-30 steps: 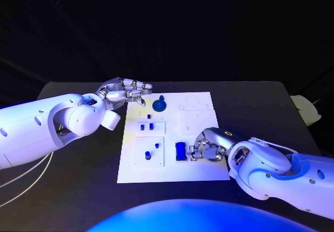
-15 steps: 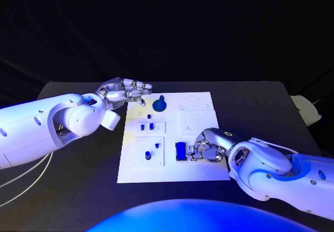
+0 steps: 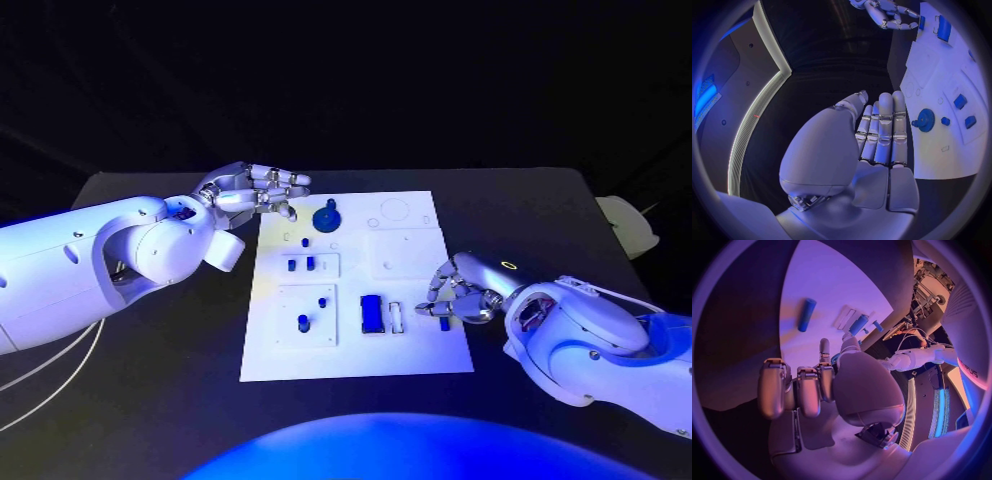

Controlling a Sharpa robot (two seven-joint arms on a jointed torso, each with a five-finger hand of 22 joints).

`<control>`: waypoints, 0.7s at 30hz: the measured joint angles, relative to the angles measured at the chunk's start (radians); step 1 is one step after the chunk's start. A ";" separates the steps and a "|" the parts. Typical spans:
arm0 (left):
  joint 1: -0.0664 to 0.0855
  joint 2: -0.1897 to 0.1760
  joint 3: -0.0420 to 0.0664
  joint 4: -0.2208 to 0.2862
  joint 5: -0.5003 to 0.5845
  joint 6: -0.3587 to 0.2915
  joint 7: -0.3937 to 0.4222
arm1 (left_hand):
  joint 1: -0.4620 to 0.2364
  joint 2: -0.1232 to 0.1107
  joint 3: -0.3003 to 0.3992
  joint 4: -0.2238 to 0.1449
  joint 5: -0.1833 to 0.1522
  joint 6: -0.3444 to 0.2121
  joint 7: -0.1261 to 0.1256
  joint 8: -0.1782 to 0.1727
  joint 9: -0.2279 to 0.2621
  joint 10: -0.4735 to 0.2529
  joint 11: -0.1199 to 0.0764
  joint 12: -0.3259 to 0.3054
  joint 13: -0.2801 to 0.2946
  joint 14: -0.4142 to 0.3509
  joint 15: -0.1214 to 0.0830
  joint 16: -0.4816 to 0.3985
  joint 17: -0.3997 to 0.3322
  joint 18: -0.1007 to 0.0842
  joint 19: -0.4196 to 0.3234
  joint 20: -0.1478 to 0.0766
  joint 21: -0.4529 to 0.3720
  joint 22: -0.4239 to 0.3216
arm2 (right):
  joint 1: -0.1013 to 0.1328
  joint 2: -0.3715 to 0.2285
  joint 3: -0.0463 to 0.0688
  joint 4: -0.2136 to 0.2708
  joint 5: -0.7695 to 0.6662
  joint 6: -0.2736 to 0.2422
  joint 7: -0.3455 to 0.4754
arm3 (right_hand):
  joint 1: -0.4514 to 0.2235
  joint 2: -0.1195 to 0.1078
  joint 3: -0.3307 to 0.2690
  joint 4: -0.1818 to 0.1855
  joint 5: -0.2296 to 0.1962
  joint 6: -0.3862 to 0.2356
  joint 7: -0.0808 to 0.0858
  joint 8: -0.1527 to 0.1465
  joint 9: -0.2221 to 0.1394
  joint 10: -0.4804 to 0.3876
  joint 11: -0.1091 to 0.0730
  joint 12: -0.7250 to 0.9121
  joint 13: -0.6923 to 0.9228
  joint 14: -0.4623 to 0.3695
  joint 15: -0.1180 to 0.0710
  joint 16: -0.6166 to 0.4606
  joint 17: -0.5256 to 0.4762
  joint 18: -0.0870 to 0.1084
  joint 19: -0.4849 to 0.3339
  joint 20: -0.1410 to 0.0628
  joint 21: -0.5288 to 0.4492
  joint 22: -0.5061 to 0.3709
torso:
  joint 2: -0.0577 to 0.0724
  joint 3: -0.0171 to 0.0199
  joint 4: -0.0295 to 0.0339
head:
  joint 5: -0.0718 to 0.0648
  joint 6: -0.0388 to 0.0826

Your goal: Assemble the parts on the task board

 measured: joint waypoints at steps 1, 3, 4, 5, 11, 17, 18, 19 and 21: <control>0.000 0.000 0.000 0.000 0.000 0.000 0.000 | 0.000 0.000 0.000 0.000 0.000 0.000 0.000 0.000 0.000 0.000 0.000 0.000 0.000 0.000 0.000 0.000 0.000 0.000 0.000 0.000 0.000 0.000 | 0.003 -0.013 0.000 0.001 0.000 -0.004 0.000 | 0.000 0.000 0.000 0.000 0.000 0.000 0.000 -0.003 -0.001 -0.001 0.001 -0.003 0.006 0.000 0.000 0.000 0.000 0.000 0.000 0.000 0.000 0.000 | 0.000 0.0000 -0.0001 | -0.002 0.001; 0.000 0.001 0.000 0.000 0.000 0.000 0.000 | 0.000 0.000 0.000 0.000 0.000 0.000 0.000 0.000 0.000 0.000 0.000 0.000 0.000 0.000 0.000 0.000 0.000 0.000 0.000 0.000 0.000 0.000 | 0.006 -0.030 0.000 0.001 -0.002 -0.007 0.000 | 0.000 0.000 0.000 0.000 -0.003 0.000 0.000 -0.003 -0.001 -0.002 0.002 -0.004 0.006 0.000 0.000 0.000 0.000 0.000 0.000 0.000 0.000 0.000 | 0.000 0.0001 -0.0011 | -0.005 0.003; 0.000 0.001 0.000 0.000 0.000 0.000 0.000 | 0.000 0.000 0.000 0.000 0.000 0.000 0.000 0.000 0.000 0.000 0.000 0.000 0.000 0.000 0.000 0.000 0.000 0.000 0.000 0.000 0.000 0.000 | 0.007 -0.037 0.000 0.001 -0.004 -0.009 0.000 | 0.003 -0.003 0.000 0.000 -0.004 0.000 0.000 -0.003 -0.001 -0.002 0.002 -0.004 0.006 0.000 0.000 0.000 0.000 0.000 0.000 0.000 0.000 0.000 | 0.000 0.0001 -0.0013 | -0.006 0.003; 0.000 0.002 0.000 0.000 0.000 0.000 0.000 | 0.000 0.000 0.000 0.000 0.000 0.000 0.000 0.000 0.000 0.000 0.000 0.000 0.000 0.000 0.000 0.000 0.000 0.000 0.000 0.000 0.000 0.000 | 0.008 -0.044 -0.001 0.000 -0.006 -0.009 0.000 | 0.005 -0.002 0.000 0.000 -0.004 0.000 0.000 -0.003 -0.001 -0.002 0.002 -0.005 0.006 0.000 0.000 0.000 0.000 0.000 0.000 0.000 0.000 0.000 | 0.000 0.0001 -0.0018 | -0.007 0.004; 0.000 0.004 0.000 -0.001 0.000 0.000 0.000 | 0.000 0.000 0.000 0.000 0.000 0.000 0.000 0.000 0.000 0.000 0.000 0.000 0.000 0.000 0.000 0.000 0.000 0.000 0.000 0.000 0.000 0.000 | 0.009 -0.060 -0.002 -0.008 -0.023 -0.009 0.000 | 0.006 -0.001 0.000 0.000 -0.004 0.000 0.000 -0.004 -0.002 -0.003 0.003 -0.005 0.006 0.000 0.000 0.000 0.000 0.000 0.000 0.000 -0.004 0.000 | -0.001 0.0003 -0.0035 | -0.012 0.006; 0.000 0.004 -0.001 -0.001 0.000 0.000 0.000 | 0.000 0.000 0.000 0.000 0.000 0.000 0.000 0.000 0.000 0.000 0.000 0.000 0.000 0.000 0.000 0.000 0.000 0.000 0.000 0.000 0.000 0.000 | -0.002 -0.061 -0.003 -0.019 -0.041 -0.003 -0.001 | 0.006 -0.001 -0.007 0.007 -0.004 0.000 0.000 -0.007 -0.003 -0.005 0.005 -0.009 0.015 -0.003 0.004 0.000 0.000 0.001 0.004 0.004 -0.004 0.000 | -0.001 0.0003 -0.0025 | -0.013 0.007; 0.000 0.004 -0.001 -0.001 0.000 0.000 0.000 | 0.000 0.000 0.000 0.000 0.000 0.000 0.000 0.000 0.000 0.000 0.000 0.000 0.000 0.000 0.000 0.000 0.000 0.000 0.000 0.000 0.000 0.000 | -0.007 -0.060 -0.004 -0.021 -0.044 0.000 -0.001 | 0.006 -0.001 -0.008 0.008 -0.004 0.000 0.000 -0.007 -0.003 -0.005 0.005 -0.011 0.019 -0.003 0.004 0.000 0.000 0.001 0.004 0.004 -0.004 0.000 | -0.001 0.0003 -0.0025 | -0.013 0.007; 0.000 0.004 -0.001 -0.001 0.000 0.000 0.000 | 0.000 0.000 0.000 0.000 0.000 0.000 0.000 0.000 0.000 0.000 0.000 0.000 0.000 0.000 0.000 0.000 0.000 0.000 0.000 0.000 0.000 0.000 | -0.010 -0.058 -0.004 -0.022 -0.046 0.001 -0.001 | 0.006 -0.001 -0.008 0.008 -0.004 0.000 0.000 -0.007 -0.003 -0.005 0.005 -0.016 0.020 -0.003 0.004 0.000 0.000 0.001 0.004 0.004 -0.004 0.000 | -0.001 0.0002 -0.0025 | -0.013 0.006; 0.000 0.004 -0.001 -0.001 0.000 0.000 0.000 | 0.000 0.000 0.000 0.000 0.000 0.000 0.000 0.000 0.000 0.000 0.000 0.000 0.000 0.000 0.000 0.000 0.000 0.000 0.000 0.000 0.000 0.000 | -0.016 -0.053 -0.005 -0.025 -0.049 0.005 -0.001 | 0.006 -0.001 -0.011 0.011 -0.004 0.000 0.000 -0.007 -0.004 -0.005 0.005 -0.016 0.020 -0.003 0.004 0.000 0.000 0.001 0.004 0.004 -0.004 0.000 | 0.000 -0.0002 -0.0024 | -0.013 0.005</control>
